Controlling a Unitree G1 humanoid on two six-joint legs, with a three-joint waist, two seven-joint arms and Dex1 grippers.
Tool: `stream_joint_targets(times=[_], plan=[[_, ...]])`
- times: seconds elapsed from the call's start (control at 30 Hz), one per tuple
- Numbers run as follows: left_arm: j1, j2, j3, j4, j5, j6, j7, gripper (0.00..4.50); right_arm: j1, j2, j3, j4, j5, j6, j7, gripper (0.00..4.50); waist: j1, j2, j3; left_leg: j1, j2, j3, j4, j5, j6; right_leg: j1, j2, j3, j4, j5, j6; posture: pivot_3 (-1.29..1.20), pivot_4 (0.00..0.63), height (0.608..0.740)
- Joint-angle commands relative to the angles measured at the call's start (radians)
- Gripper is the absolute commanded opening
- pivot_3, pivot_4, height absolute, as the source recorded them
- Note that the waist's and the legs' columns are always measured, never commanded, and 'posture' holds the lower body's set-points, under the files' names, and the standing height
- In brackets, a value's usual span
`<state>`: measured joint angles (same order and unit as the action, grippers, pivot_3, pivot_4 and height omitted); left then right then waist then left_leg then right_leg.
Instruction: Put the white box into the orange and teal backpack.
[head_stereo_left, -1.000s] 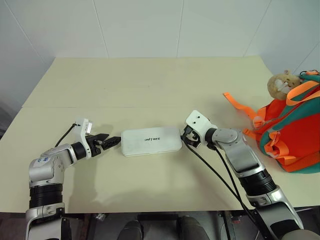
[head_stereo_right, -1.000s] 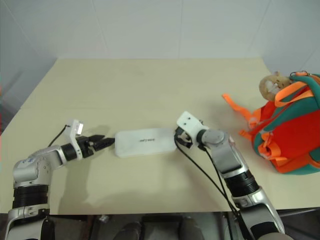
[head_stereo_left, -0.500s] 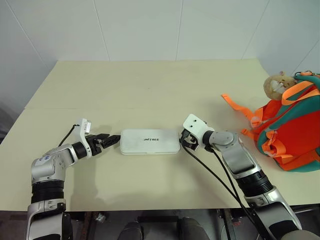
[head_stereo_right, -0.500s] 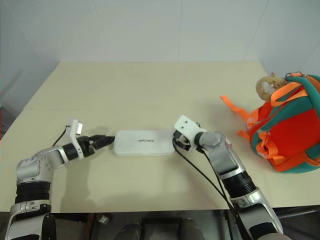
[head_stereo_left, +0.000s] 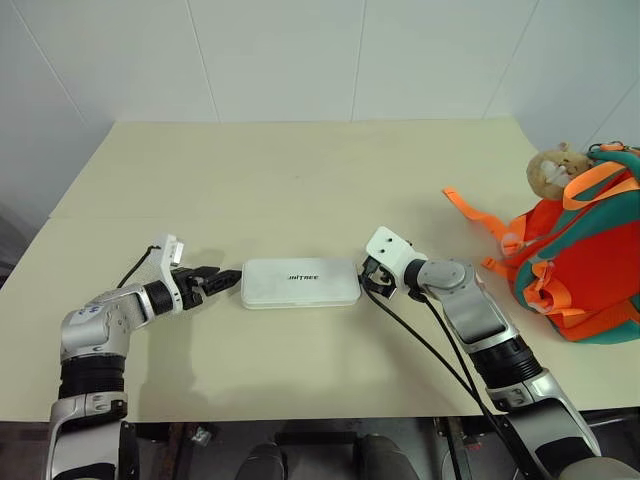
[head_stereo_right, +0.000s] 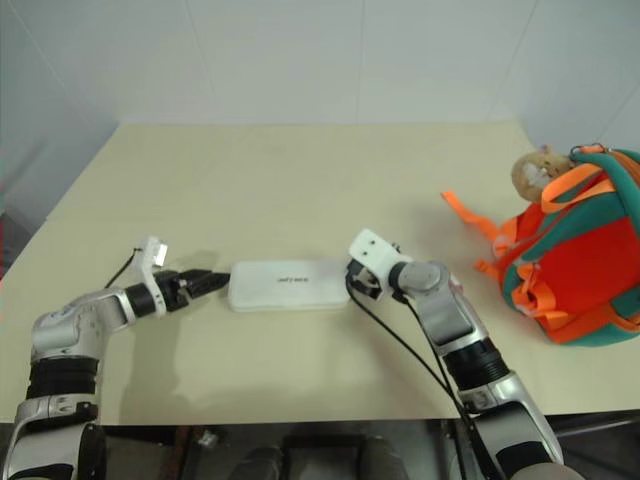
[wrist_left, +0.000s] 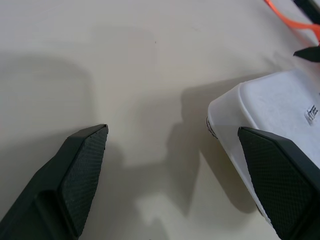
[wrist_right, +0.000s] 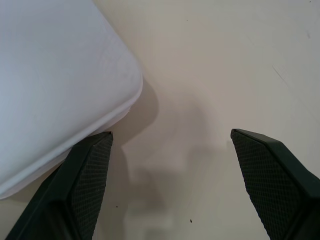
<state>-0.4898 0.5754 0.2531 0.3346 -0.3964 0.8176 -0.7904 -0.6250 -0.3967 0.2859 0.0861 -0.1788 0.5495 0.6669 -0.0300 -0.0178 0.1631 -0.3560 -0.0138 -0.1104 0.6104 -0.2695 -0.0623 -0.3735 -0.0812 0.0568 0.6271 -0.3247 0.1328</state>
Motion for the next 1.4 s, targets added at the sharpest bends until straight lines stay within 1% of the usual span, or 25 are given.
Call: stream_joint_targets(times=[0.03,0.43,0.57,0.73,0.87,1.0,1.13,1.2,1.23,1.27,1.33,1.4], plan=[[0.033,-0.001,-0.112,0.039,0.048,0.064,0.008,4.47,-0.033,0.036,0.015,-0.039,0.024,-0.042,0.011,4.5,0.0,0.0,0.0,0.0,0.0,0.0,0.0,0.0,0.0,0.0,0.0,0.0,0.0,0.0,0.0,0.0,0.15,0.74],[0.008,0.101,-0.248,0.017,0.125,0.104,0.026,4.47,-0.042,0.043,0.009,-0.035,0.023,-0.039,0.01,4.5,-0.005,0.001,0.001,0.0,0.001,0.0,-0.001,0.0,0.0,-0.001,0.001,0.0,-0.001,0.0,-0.001,0.0,0.15,0.74],[0.005,0.135,-0.253,0.009,0.135,0.097,0.027,4.47,-0.04,0.035,0.004,-0.038,0.02,-0.035,0.011,4.5,-0.008,0.002,0.001,0.001,0.001,0.001,-0.003,0.0,0.0,-0.001,0.001,0.0,-0.001,0.0,-0.001,0.0,0.15,0.74],[-0.009,0.186,-0.254,0.04,0.148,0.06,0.026,4.47,-0.041,0.025,-0.003,-0.032,0.019,-0.03,0.01,4.5,-0.015,0.002,0.001,0.002,0.002,0.001,-0.006,0.0,0.0,-0.002,0.002,0.0,-0.002,0.0,-0.002,0.0,0.15,0.74],[-0.03,0.225,-0.241,0.082,0.157,0.0,0.031,4.47,-0.045,0.01,0.008,-0.027,0.009,-0.028,0.022,4.5,-0.023,0.002,0.001,0.002,0.003,0.001,-0.008,0.0,-0.001,-0.002,0.002,0.0,-0.002,-0.001,-0.003,0.0,0.15,0.74],[-0.056,0.236,-0.184,0.109,0.129,-0.047,0.045,4.47,-0.047,-0.022,0.019,-0.016,-0.022,-0.043,0.016,4.5,-0.026,0.001,0.001,0.002,0.003,0.001,-0.008,0.0,-0.001,-0.003,0.002,0.0,-0.002,-0.001,-0.003,0.0,0.15,0.74],[-0.069,0.21,-0.083,0.083,0.054,-0.065,0.047,4.47,-0.067,-0.014,-0.009,0.014,-0.037,-0.025,-0.045,4.5,-0.025,-0.001,0.003,0.0,0.004,0.001,-0.012,0.0,-0.001,-0.006,0.002,0.0,-0.005,-0.001,-0.003,0.0,0.15,0.74],[-0.063,0.195,-0.036,0.052,0.017,-0.054,0.044,4.47,-0.078,-0.012,-0.023,0.023,-0.036,-0.011,-0.065,4.5,-0.022,-0.003,0.003,-0.007,0.004,0.0,-0.013,0.001,-0.002,-0.013,0.002,0.0,-0.005,-0.001,-0.003,0.0,0.15,0.74],[-0.056,0.189,-0.016,0.033,-0.001,-0.05,0.04,4.47,-0.083,-0.014,-0.028,0.024,-0.032,-0.01,-0.068,4.5,-0.021,-0.003,0.003,-0.017,0.004,-0.001,-0.012,0.002,-0.004,-0.022,0.002,0.0,-0.003,-0.001,-0.003,0.0,0.15,0.74],[-0.042,0.177,0.007,0.009,-0.021,-0.064,0.028,4.47,-0.088,-0.017,-0.033,0.022,-0.026,-0.006,-0.066,4.5,-0.018,-0.003,0.003,-0.021,0.004,-0.001,-0.012,0.005,-0.01,-0.026,0.002,0.0,-0.002,-0.001,-0.003,0.0,0.15,0.74],[-0.013,0.127,0.096,-0.049,-0.095,-0.105,0.024,4.47,-0.1,-0.026,-0.048,0.013,-0.005,0.009,-0.044,4.5,-0.013,-0.003,0.003,-0.026,0.004,-0.001,-0.012,0.006,-0.01,-0.032,0.002,0.0,0.0,-0.001,-0.003,0.0,0.15,0.74],[0.013,0.095,0.143,-0.095,-0.131,-0.121,0.033,4.47,-0.107,-0.039,-0.054,0.005,0.009,0.011,-0.015,4.5,-0.007,-0.004,0.003,-0.036,0.004,-0.001,-0.009,0.005,-0.01,-0.041,0.001,0.0,0.0,0.0,-0.003,0.0,0.15,0.74]])
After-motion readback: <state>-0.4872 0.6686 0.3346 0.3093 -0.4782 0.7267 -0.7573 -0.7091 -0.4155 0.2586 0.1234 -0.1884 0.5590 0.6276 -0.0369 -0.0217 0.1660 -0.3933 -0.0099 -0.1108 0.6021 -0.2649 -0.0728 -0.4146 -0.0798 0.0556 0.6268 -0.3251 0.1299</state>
